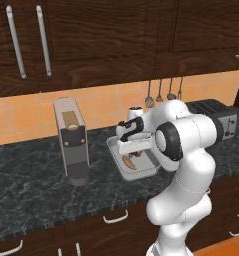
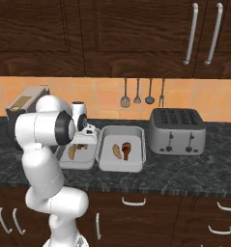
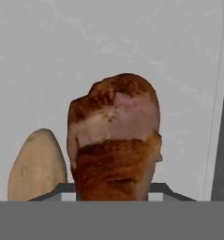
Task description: Place one sweet potato and one chicken drumstick in each tupperware on the nearby counter, to pack two identical lunches.
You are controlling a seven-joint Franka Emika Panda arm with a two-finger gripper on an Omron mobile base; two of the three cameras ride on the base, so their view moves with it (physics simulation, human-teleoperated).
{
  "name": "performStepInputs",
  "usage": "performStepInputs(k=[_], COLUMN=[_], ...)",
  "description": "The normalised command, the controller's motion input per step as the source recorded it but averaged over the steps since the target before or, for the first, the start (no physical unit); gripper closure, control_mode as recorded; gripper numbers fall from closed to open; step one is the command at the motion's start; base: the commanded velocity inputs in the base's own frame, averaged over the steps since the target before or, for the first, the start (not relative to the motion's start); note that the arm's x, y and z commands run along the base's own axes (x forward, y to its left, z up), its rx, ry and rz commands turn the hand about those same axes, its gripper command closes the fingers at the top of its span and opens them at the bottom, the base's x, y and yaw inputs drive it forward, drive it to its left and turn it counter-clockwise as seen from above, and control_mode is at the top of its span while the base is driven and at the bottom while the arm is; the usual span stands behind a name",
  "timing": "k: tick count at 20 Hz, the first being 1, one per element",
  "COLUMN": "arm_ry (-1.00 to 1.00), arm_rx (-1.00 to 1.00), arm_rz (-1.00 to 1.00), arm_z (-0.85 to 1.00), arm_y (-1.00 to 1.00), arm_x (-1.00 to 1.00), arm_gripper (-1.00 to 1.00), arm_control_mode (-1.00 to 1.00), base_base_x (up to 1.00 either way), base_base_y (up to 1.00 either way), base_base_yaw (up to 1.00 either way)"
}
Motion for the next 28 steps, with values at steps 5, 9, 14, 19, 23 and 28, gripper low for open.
performStepInputs(k=[5, 9, 14, 19, 23, 28], arm_ry=[0.00, -0.02, -0.09, -0.04, 0.00, 0.00], arm_rx=[0.00, 0.00, 0.00, 0.00, 0.02, 0.06], arm_rz=[0.00, 0.00, 0.03, 0.08, 0.02, 0.00], arm_z=[0.04, 0.73, 0.60, 0.14, 0.00, 0.03], arm_y=[0.00, 0.00, 0.00, 0.00, -0.05, -0.12], arm_x=[-0.02, -0.73, -1.00, -0.97, -0.62, -0.24], arm_gripper=[-1.00, -1.00, -1.00, -1.00, -1.00, -1.00], arm_control_mode=[-1.00, -1.00, -1.00, -1.00, -1.00, -1.00], base_base_x=[0.00, 0.00, 0.00, 0.00, 0.00, 0.00], base_base_y=[0.00, 0.00, 0.00, 0.00, 0.00, 0.00], base_base_yaw=[0.00, 0.00, 0.00, 0.00, 0.00, 0.00])
